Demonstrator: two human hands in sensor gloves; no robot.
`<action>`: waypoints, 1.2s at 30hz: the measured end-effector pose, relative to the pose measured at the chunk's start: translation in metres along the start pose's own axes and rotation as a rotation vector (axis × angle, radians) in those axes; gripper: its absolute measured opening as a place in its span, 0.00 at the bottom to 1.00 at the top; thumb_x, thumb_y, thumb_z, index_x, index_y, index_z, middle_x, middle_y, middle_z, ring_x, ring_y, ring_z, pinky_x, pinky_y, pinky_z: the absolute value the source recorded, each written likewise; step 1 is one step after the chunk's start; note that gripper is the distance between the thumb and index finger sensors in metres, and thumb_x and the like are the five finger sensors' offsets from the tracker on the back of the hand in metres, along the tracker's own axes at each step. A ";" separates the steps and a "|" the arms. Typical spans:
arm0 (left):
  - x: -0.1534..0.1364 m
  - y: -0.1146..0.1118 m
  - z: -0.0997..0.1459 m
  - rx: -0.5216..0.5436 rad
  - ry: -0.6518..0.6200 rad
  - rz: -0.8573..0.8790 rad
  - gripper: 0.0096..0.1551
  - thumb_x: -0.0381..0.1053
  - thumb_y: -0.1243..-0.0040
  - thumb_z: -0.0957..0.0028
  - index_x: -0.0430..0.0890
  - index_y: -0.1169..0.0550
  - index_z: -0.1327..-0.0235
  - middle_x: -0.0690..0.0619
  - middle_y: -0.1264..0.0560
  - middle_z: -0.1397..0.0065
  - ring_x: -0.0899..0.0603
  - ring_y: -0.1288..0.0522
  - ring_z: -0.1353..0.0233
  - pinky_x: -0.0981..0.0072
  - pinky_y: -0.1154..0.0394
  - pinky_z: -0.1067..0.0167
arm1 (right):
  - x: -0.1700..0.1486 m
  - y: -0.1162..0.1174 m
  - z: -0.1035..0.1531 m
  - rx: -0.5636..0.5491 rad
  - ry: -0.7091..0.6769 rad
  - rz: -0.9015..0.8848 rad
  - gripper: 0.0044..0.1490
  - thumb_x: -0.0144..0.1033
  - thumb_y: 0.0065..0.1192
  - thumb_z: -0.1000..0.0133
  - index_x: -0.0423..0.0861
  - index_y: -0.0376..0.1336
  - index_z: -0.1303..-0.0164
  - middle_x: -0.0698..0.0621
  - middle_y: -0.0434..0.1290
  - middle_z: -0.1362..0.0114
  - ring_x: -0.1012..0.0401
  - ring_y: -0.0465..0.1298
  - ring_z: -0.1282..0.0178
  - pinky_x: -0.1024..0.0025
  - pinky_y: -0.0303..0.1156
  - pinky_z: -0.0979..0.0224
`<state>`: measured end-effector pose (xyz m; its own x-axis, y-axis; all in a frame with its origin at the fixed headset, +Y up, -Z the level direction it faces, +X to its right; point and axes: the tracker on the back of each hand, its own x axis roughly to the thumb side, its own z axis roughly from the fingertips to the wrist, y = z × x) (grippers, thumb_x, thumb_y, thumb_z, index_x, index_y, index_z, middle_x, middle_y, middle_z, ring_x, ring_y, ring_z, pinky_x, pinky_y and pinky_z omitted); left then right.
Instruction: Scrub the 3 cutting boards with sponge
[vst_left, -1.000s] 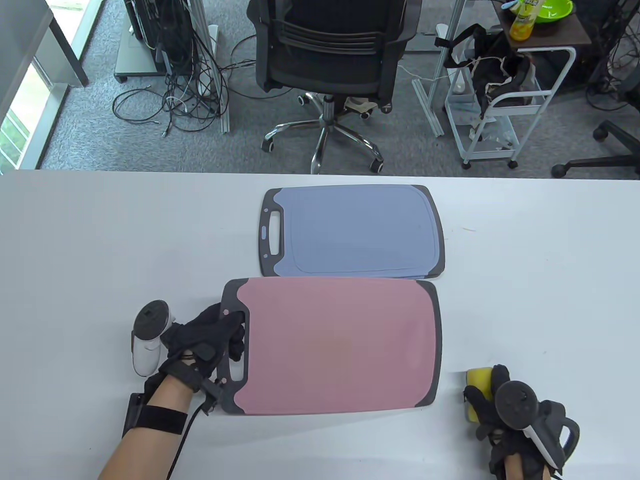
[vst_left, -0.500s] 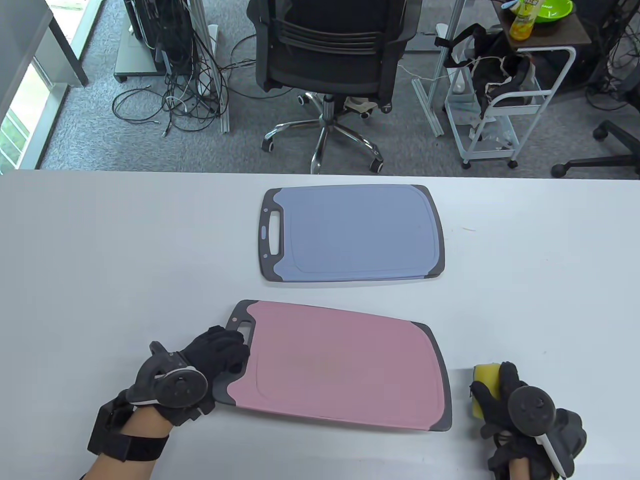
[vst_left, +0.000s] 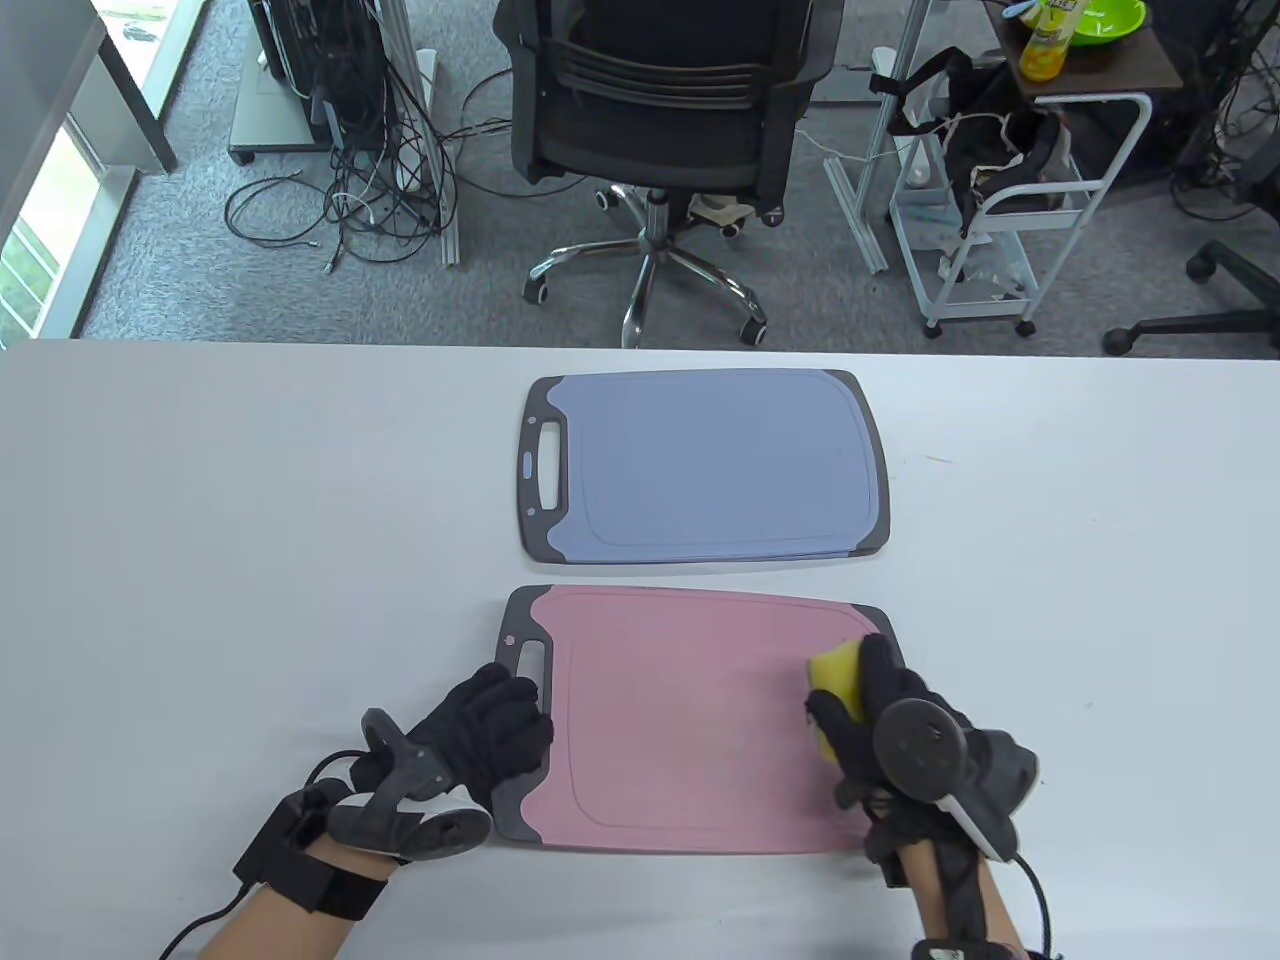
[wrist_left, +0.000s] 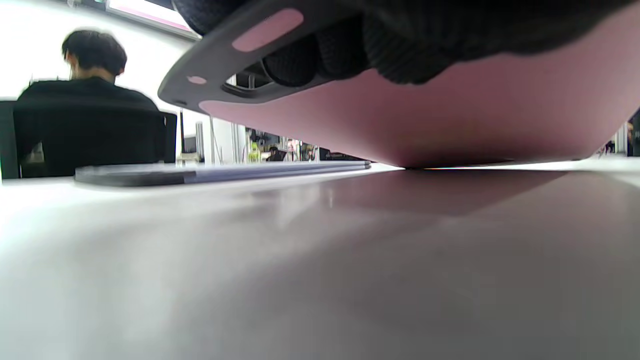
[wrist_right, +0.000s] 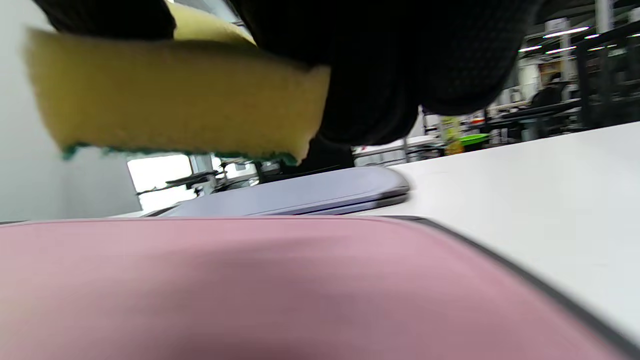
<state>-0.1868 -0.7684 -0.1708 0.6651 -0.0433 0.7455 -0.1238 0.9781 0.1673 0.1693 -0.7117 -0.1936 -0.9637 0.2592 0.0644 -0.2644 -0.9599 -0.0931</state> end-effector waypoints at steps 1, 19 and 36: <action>0.001 0.002 -0.001 -0.007 0.003 -0.015 0.26 0.57 0.37 0.39 0.57 0.35 0.33 0.61 0.29 0.31 0.49 0.30 0.20 0.46 0.35 0.20 | 0.023 0.007 -0.012 0.027 -0.049 0.012 0.52 0.63 0.59 0.46 0.39 0.57 0.22 0.45 0.74 0.38 0.53 0.79 0.49 0.53 0.75 0.41; 0.007 0.003 -0.002 0.017 -0.043 -0.007 0.26 0.55 0.36 0.36 0.55 0.36 0.31 0.59 0.29 0.29 0.46 0.31 0.19 0.41 0.38 0.21 | 0.048 0.057 -0.081 0.221 0.075 0.295 0.48 0.62 0.56 0.45 0.40 0.59 0.23 0.45 0.74 0.37 0.52 0.78 0.47 0.51 0.73 0.39; 0.009 0.002 -0.007 -0.005 -0.048 -0.011 0.26 0.55 0.36 0.36 0.55 0.35 0.32 0.58 0.29 0.30 0.45 0.31 0.20 0.40 0.38 0.21 | 0.095 0.056 -0.046 0.263 -0.231 0.192 0.47 0.61 0.55 0.44 0.40 0.59 0.23 0.43 0.72 0.38 0.53 0.77 0.48 0.52 0.73 0.40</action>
<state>-0.1762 -0.7651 -0.1681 0.6302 -0.0633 0.7738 -0.1131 0.9786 0.1721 0.0610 -0.7362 -0.2385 -0.9529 0.0703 0.2950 -0.0326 -0.9909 0.1309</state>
